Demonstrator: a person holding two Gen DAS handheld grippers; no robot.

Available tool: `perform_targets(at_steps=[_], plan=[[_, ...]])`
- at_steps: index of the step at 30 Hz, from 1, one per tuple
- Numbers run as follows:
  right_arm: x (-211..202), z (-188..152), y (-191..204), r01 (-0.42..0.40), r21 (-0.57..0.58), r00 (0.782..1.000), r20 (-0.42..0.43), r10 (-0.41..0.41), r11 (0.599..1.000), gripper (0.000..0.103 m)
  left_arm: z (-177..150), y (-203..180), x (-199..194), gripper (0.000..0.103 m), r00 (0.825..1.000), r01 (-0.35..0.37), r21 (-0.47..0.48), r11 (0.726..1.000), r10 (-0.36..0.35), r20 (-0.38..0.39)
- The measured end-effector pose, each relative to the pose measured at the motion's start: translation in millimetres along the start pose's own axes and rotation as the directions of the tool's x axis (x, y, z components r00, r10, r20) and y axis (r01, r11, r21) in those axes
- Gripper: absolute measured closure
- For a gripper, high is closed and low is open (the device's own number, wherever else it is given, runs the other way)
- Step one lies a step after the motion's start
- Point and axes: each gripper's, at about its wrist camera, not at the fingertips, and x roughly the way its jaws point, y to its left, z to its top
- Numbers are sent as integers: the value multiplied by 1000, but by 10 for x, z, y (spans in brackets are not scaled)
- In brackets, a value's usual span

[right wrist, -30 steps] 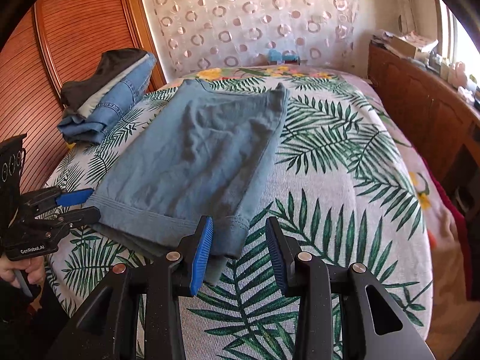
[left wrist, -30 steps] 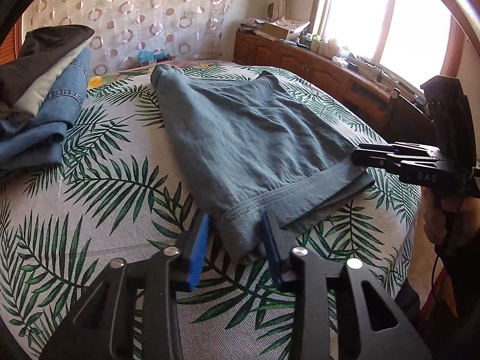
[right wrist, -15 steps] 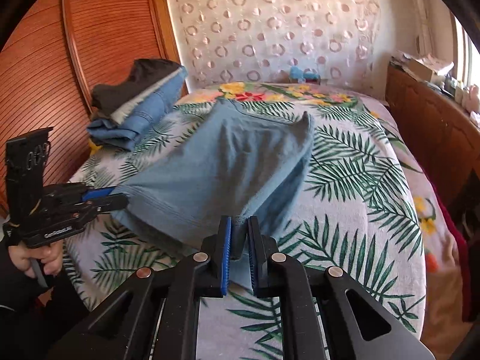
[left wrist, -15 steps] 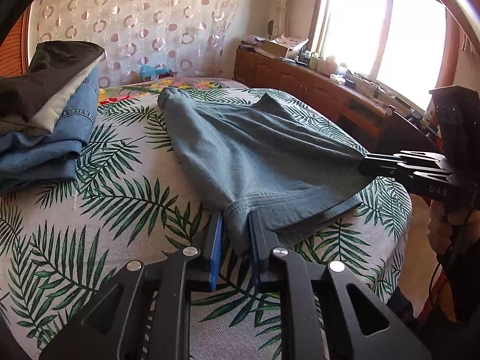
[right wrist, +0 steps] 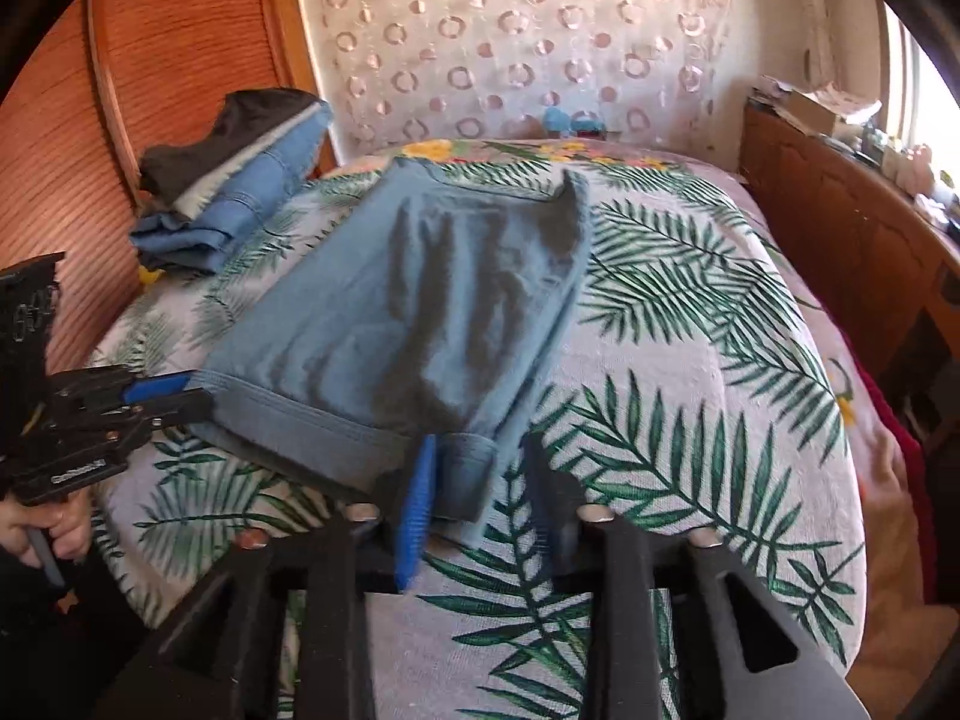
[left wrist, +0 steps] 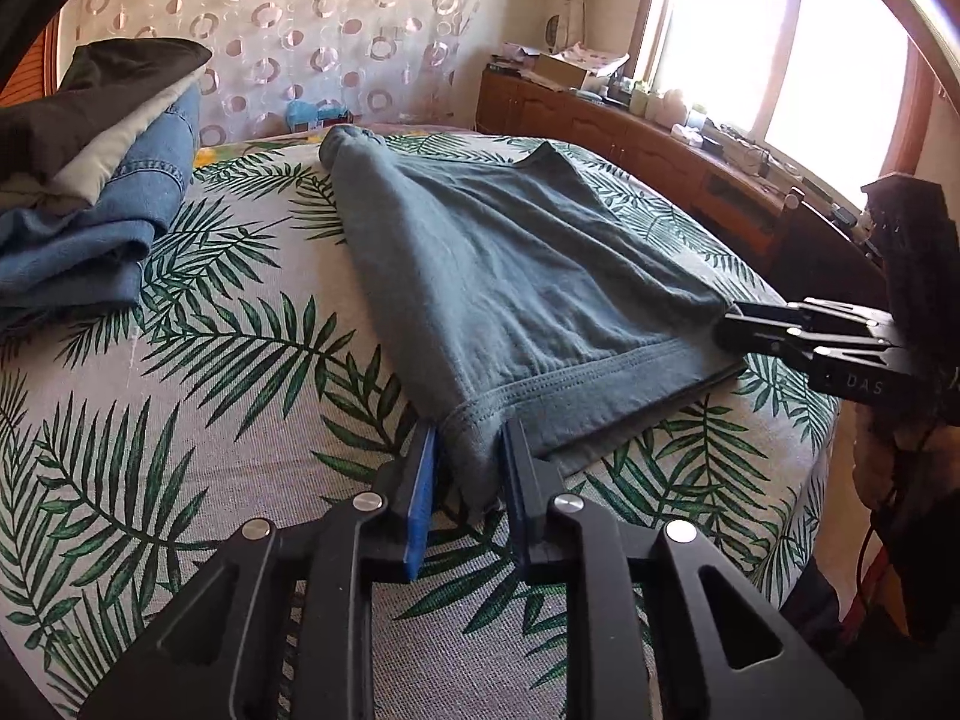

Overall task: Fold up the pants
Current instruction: 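Lift the held hem with both grippers and fold it over the shorts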

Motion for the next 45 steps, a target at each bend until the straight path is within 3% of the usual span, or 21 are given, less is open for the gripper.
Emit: perform_targets(at_steps=[7, 22, 27, 29, 38, 45], plan=[[125, -47, 35, -29, 8, 999, -14, 29, 1000, 64, -15, -39, -12, 70, 1000, 9, 7, 1000, -9, 12], [103, -134, 14, -43, 6, 999, 22, 43, 999, 65, 167, 59, -101, 69, 998, -9, -61, 998, 13, 55], [91, -126, 25, -58, 1, 998, 14, 58, 998, 73, 98, 94, 61, 69, 1000, -17, -79, 997, 17, -5], [91, -118, 55, -85, -16, 996, -5, 85, 996, 85, 78, 95, 49, 69, 1000, -16, -78, 997, 16, 4], [84, -102, 62, -92, -15, 996, 9, 93, 996, 88, 31, 49, -4, 69, 1000, -20, -76, 997, 20, 5], [57, -105, 51, -99, -1, 995, 29, 99, 995, 88, -18, -9, -24, 86, 1000, -6, -65, 998, 8, 28]])
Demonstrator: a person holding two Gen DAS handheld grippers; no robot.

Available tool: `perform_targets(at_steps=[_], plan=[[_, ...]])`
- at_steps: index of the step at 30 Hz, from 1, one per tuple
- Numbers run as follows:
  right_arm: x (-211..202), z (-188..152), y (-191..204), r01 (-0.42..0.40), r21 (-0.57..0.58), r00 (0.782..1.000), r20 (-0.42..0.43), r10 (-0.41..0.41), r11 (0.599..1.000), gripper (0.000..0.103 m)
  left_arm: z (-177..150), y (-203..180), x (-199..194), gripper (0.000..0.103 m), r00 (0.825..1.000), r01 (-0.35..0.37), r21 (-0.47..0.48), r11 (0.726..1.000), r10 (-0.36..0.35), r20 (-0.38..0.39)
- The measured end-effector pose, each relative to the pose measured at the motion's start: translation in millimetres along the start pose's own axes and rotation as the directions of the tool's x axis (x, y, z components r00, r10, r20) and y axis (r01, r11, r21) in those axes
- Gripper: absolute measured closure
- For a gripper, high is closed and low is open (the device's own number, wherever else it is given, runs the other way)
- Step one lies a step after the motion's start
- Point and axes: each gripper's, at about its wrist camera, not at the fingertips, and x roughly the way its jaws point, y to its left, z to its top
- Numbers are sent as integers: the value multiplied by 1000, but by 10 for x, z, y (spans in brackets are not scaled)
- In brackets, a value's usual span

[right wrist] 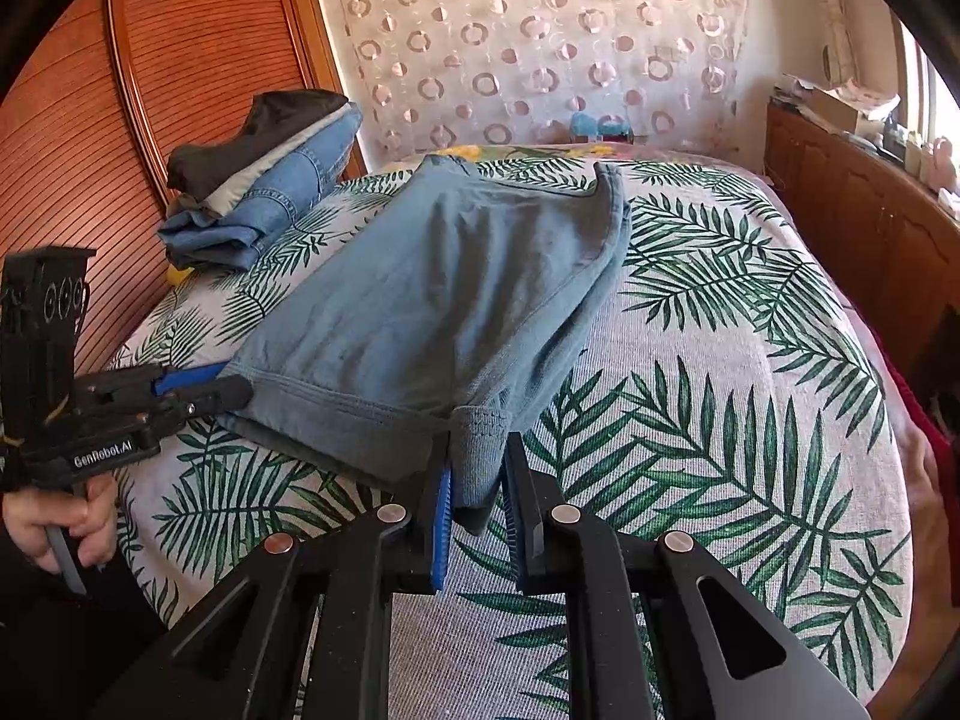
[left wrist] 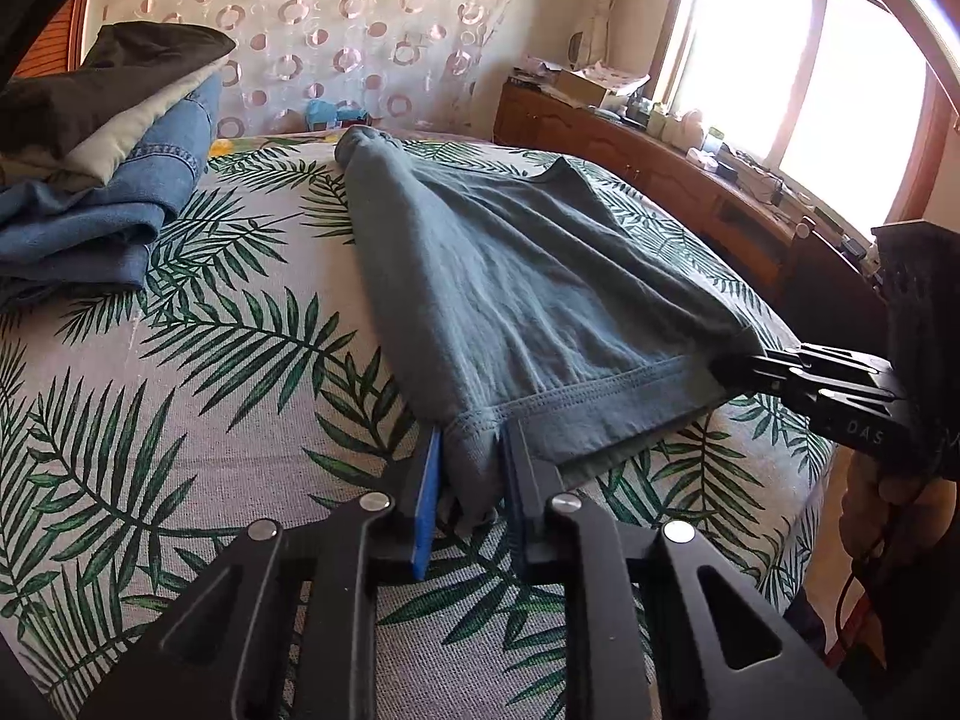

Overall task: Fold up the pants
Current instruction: 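Lift the held hem with both grippers and fold it over the shorts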

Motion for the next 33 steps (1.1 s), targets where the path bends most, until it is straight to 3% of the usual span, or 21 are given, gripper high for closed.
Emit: perform_targets(at_steps=[11, 33], plan=[[-217, 31, -6, -16, -3, 999, 46, 17, 1000, 88, 120, -65, -314, 91, 996, 57, 20, 998, -58, 75], [-1247, 8, 71, -37, -56, 979, 200, 47, 998, 88, 353, -420, -1102, 92, 966, 72, 127, 989, -101, 238]])
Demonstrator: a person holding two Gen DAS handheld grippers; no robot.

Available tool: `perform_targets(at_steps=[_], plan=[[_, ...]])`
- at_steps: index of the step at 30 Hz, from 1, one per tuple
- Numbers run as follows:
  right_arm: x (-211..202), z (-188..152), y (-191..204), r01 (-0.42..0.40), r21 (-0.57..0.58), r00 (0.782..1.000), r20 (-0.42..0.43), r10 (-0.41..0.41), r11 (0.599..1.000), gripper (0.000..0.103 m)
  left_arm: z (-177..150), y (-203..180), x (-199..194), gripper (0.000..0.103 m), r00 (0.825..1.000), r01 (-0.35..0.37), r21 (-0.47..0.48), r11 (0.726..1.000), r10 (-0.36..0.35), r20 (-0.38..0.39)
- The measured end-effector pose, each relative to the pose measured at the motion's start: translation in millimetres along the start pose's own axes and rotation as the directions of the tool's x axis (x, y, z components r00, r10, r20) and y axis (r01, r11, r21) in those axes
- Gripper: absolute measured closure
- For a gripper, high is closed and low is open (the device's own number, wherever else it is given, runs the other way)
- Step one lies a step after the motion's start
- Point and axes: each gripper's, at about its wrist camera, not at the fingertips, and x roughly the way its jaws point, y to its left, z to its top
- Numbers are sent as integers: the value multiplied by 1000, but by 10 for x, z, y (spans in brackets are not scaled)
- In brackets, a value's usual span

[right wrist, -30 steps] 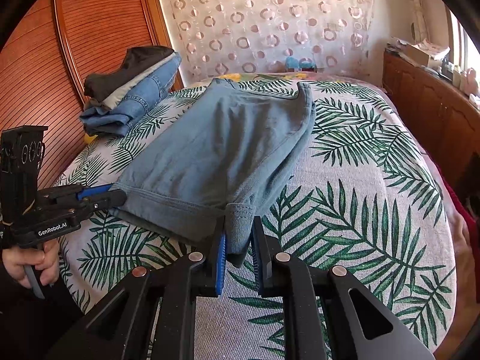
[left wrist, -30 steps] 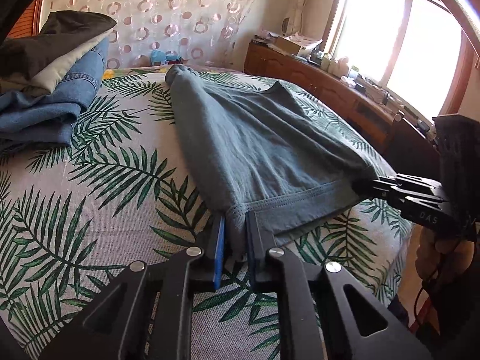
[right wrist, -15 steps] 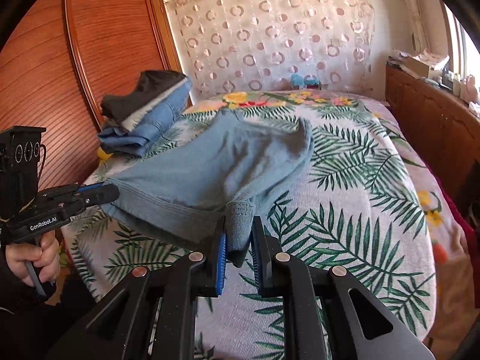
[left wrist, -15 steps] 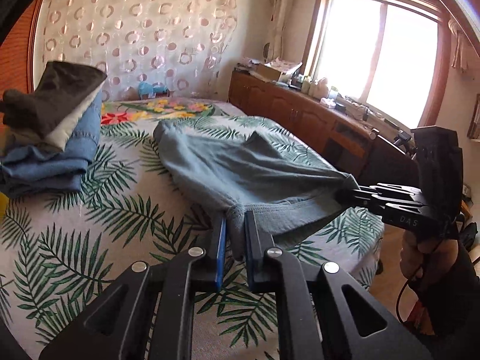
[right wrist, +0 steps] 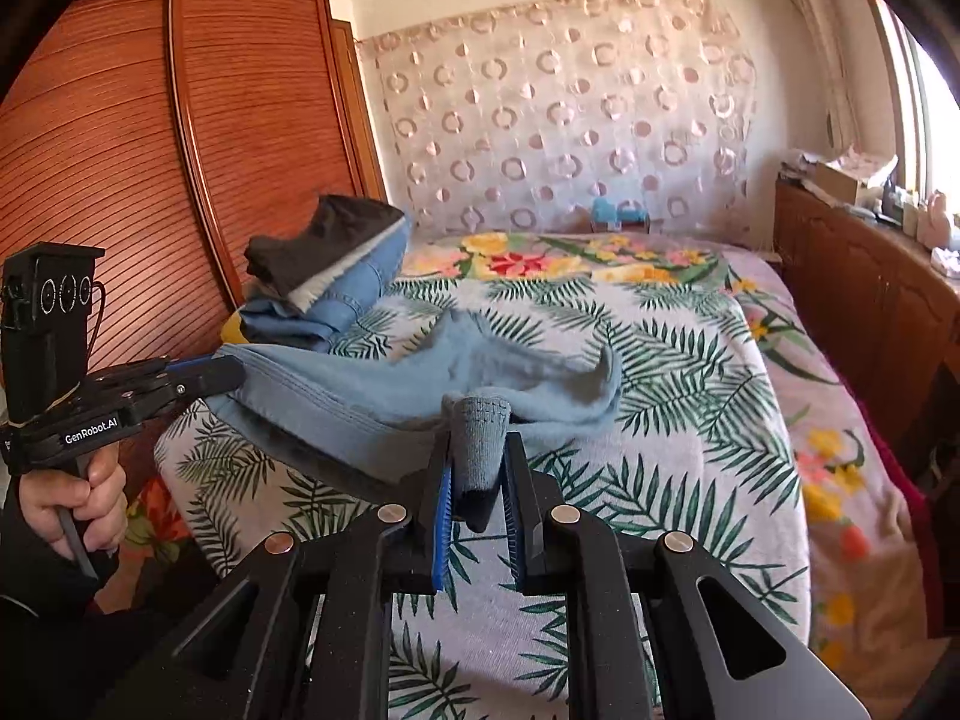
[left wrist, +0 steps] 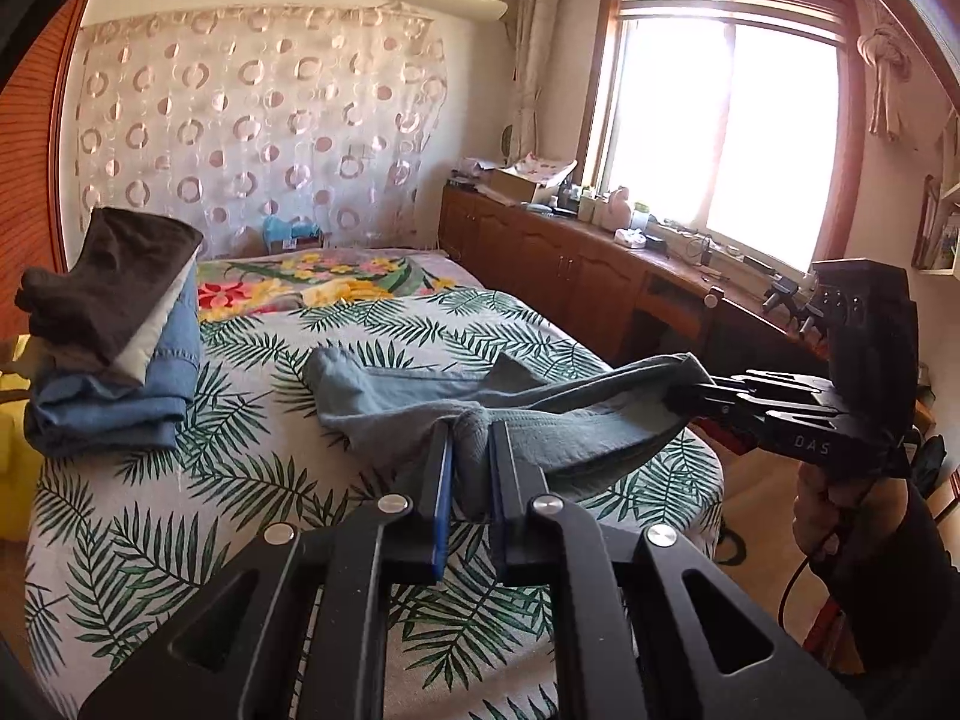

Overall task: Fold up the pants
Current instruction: 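Lift the held hem with both grippers and fold it over the shorts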

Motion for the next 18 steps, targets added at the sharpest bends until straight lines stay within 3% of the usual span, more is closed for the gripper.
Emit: perform_targets(at_steps=[14, 18], plan=[[-280, 26, 55, 8, -45, 998, 58, -6, 999, 88, 111, -140, -258, 92, 998, 23, 27, 999, -25, 59], [-236, -30, 36, 8, -48, 999, 37, -6, 999, 88, 55, -84, -85, 92, 1000, 25, 16, 1000, -25, 14]])
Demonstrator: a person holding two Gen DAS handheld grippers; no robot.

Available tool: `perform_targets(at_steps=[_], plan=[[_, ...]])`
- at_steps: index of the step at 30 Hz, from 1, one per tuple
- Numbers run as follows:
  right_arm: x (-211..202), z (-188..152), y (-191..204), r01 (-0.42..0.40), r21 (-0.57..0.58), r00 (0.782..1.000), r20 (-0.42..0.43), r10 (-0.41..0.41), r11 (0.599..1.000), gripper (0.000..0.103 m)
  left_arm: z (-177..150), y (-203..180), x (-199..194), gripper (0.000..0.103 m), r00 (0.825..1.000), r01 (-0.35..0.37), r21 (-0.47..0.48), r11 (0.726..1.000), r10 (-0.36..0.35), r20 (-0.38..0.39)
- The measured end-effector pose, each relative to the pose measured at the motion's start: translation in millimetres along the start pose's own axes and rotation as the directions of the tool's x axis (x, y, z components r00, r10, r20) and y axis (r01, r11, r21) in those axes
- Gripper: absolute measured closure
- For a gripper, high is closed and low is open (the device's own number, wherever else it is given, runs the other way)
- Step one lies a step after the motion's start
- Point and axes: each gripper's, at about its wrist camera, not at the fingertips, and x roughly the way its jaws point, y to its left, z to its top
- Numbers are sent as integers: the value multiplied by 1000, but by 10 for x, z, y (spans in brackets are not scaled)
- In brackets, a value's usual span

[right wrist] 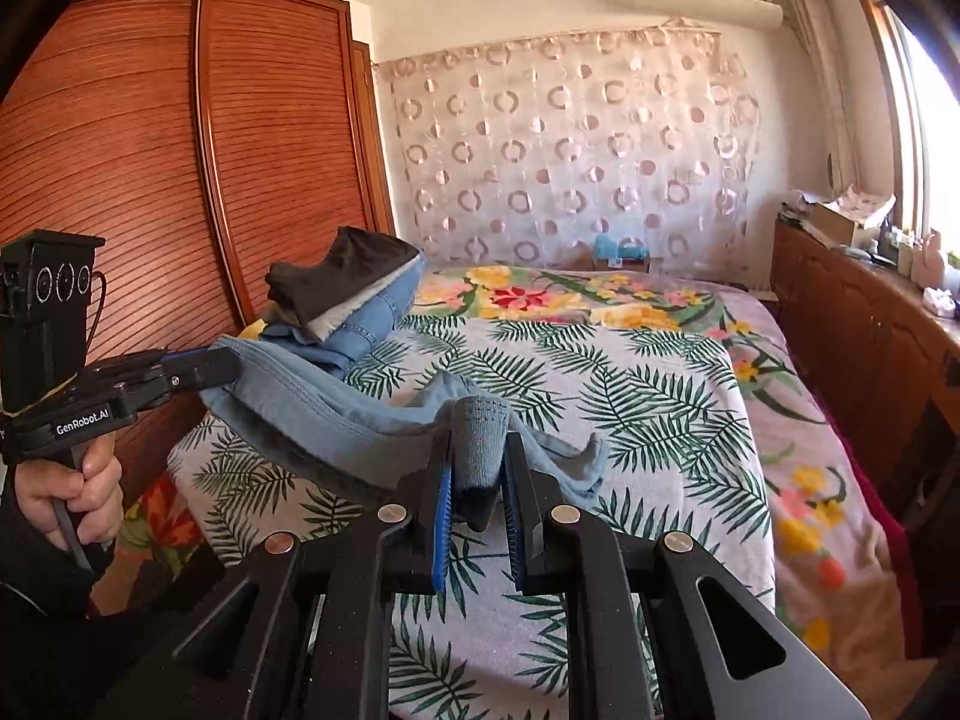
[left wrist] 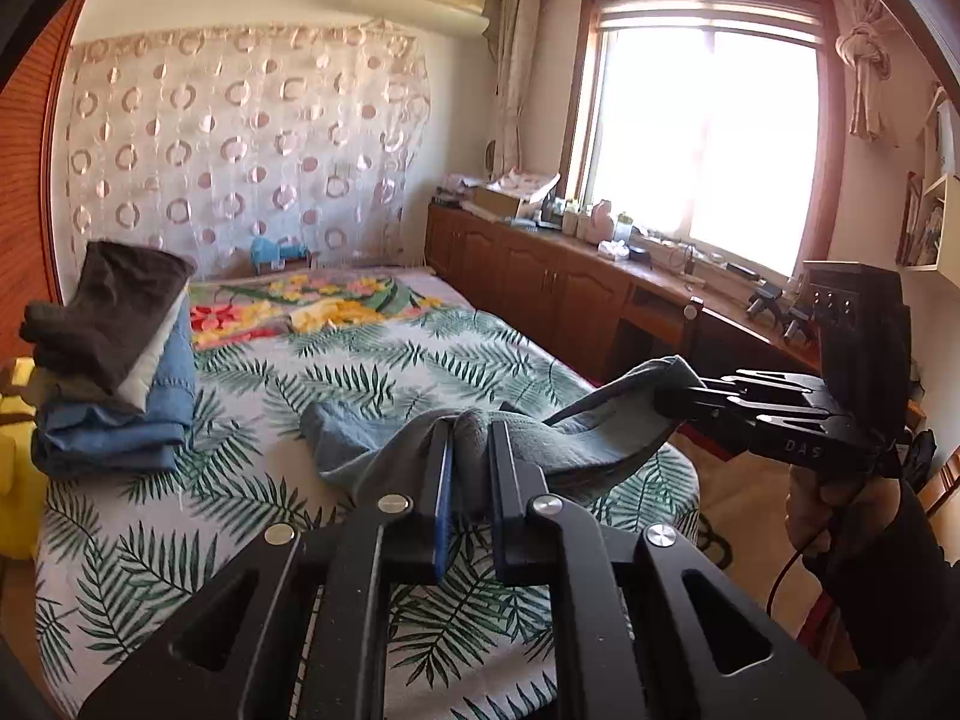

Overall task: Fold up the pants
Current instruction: 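Lift the held hem with both grippers and fold it over the shorts, then lay the folded hem down on the shorts and open both grippers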

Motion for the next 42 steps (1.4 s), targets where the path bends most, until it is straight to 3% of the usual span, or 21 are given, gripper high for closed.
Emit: perform_targets(at_steps=[7, 22, 33, 37, 38, 42], plan=[[423, -108, -143, 7, 45, 996, -91, -3, 999, 88, -152, 174, 320, 92, 998, -2, -41, 999, -1, -70], [1283, 171, -287, 51, 63, 989, -142, -41, 997, 88, 32, 499, 869, 92, 993, -60, -48, 997, 54, -105], [1538, 211, -298, 77, 81, 980, -190, -61, 994, 88, 20, 540, 1085, 91, 986, -82, -37, 996, 75, -151], [1596, 189, -321, 75, 88, 976, -209, -56, 993, 87, -20, 531, 1118, 81, 981, -100, -28, 995, 94, -172], [1594, 190, -328, 76, 89, 977, -208, -56, 993, 83, -25, 522, 1112, 79, 980, -103, -23, 994, 98, -171], [1548, 185, -357, 73, 95, 979, -197, -54, 993, 81, -48, 526, 1075, 52, 982, -98, -25, 995, 93, -163]])
